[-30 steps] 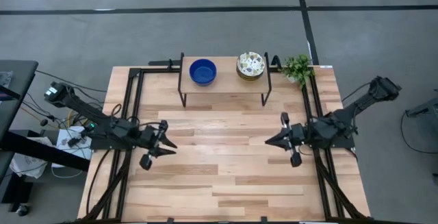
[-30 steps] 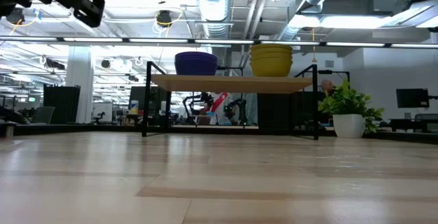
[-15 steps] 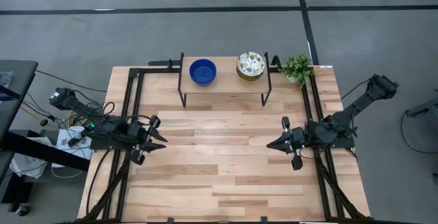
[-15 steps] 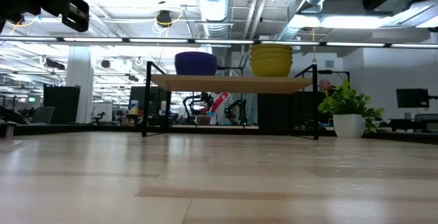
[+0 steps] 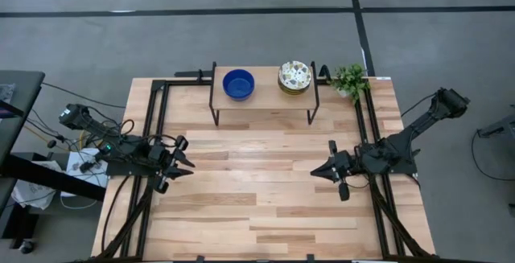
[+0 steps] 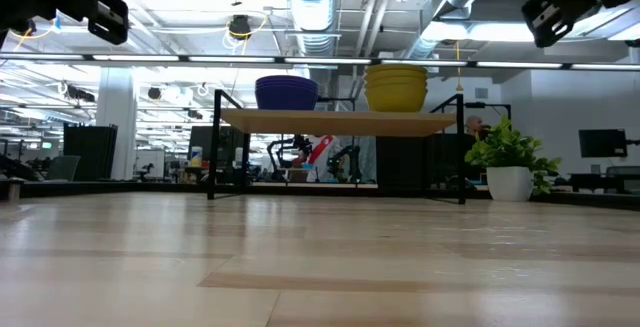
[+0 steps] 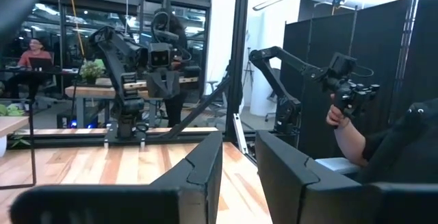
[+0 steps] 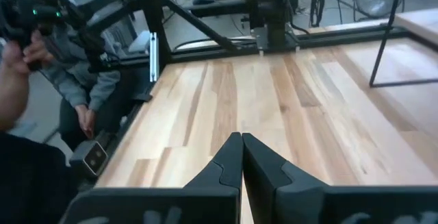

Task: Pick & Place Mini bowls
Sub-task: Return to Home Position

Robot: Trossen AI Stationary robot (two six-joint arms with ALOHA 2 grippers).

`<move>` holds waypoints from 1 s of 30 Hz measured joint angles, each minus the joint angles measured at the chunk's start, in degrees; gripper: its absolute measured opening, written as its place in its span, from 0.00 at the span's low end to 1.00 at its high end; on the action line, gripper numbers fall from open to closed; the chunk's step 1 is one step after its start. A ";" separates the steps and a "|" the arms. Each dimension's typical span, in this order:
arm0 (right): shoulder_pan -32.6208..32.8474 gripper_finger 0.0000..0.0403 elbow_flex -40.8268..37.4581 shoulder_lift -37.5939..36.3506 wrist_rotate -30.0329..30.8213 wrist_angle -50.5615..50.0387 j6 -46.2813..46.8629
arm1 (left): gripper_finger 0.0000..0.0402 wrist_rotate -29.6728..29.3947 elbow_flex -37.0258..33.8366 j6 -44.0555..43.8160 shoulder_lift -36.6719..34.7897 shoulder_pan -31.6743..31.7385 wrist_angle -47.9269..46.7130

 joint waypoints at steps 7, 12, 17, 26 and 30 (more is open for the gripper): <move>0.00 0.00 0.00 1.05 -0.16 1.35 -7.00 | 0.22 0.00 0.00 0.02 0.02 0.00 0.07; 0.52 0.00 0.02 -0.53 -0.73 3.33 -13.84 | 0.22 0.01 0.00 0.02 0.02 0.00 0.28; 1.30 0.00 0.07 -4.57 -4.10 1.49 -15.71 | 0.22 0.02 0.00 0.02 0.07 0.00 0.29; 3.77 0.00 -7.99 -15.16 -4.64 2.60 -15.29 | 0.22 0.02 0.00 0.02 0.07 0.00 0.31; 3.36 0.00 -15.23 -22.97 -4.63 6.86 -15.71 | 0.22 0.02 0.00 0.02 0.07 0.00 0.30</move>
